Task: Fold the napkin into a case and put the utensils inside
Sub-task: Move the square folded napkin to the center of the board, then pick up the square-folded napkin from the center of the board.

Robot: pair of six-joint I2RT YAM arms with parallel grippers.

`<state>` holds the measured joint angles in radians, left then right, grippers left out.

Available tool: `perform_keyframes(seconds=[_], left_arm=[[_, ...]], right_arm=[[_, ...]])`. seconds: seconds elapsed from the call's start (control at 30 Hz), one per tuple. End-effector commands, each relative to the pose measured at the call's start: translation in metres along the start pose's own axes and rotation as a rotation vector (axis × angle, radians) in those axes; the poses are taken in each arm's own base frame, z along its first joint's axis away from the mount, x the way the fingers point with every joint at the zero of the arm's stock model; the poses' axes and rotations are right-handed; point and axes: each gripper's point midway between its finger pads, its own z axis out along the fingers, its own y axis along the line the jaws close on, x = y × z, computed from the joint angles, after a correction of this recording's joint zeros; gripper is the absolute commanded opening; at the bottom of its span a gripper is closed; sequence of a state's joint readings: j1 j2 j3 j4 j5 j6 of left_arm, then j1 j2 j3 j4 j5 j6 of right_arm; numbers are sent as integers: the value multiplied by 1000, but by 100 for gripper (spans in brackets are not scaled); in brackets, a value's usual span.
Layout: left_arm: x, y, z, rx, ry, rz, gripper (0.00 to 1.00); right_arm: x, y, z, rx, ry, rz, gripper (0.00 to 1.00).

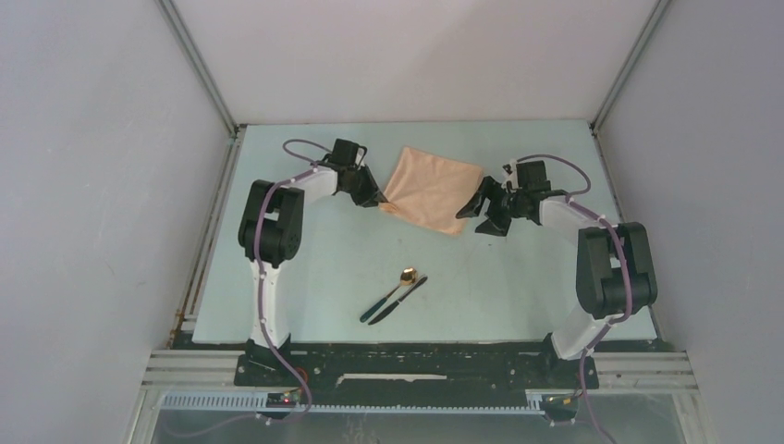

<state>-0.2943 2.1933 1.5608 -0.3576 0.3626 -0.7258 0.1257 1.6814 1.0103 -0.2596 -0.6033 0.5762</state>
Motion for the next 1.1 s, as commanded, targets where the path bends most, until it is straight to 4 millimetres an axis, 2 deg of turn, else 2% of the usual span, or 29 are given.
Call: perform_keyframes(seconds=[0.0, 0.2, 0.3, 0.4, 0.5, 0.53, 0.6, 0.7, 0.73, 0.83, 0.93, 1.07], left_arm=[[22, -11, -8, 11, -2, -62, 19], [81, -28, -14, 77, 12, -203, 19], [95, -39, -19, 122, 17, -226, 21], [100, -41, -26, 117, 36, -179, 36], [87, -25, -47, 27, -21, -65, 61], [82, -24, -58, 7, -46, -25, 66], [79, -18, -70, -23, -56, 14, 69], [88, -22, -76, 16, -35, 5, 67], [96, -24, -74, 46, -2, -12, 62], [104, -30, -67, 95, 28, -29, 51], [107, -37, -62, 115, 39, -19, 49], [113, -33, -56, 98, 48, -29, 47]], right_arm=[[-8, -4, -1, -11, -30, -20, 83], [-12, -37, -3, 108, -48, 15, 84], [-11, -51, -6, 166, -49, 11, 84], [-10, -54, -8, 177, -44, -7, 80], [-10, -54, -9, 176, -39, -26, 79], [-11, -56, -9, 183, -37, -37, 78], [-15, -62, -12, 221, -41, -54, 78], [-23, -67, -14, 241, -59, -69, 76], [-24, -65, -14, 231, -56, -65, 75], [-28, -58, -10, 182, -55, -59, 69], [-33, -58, -7, 168, -54, -48, 62], [-35, -63, -4, 173, -48, -37, 55]])
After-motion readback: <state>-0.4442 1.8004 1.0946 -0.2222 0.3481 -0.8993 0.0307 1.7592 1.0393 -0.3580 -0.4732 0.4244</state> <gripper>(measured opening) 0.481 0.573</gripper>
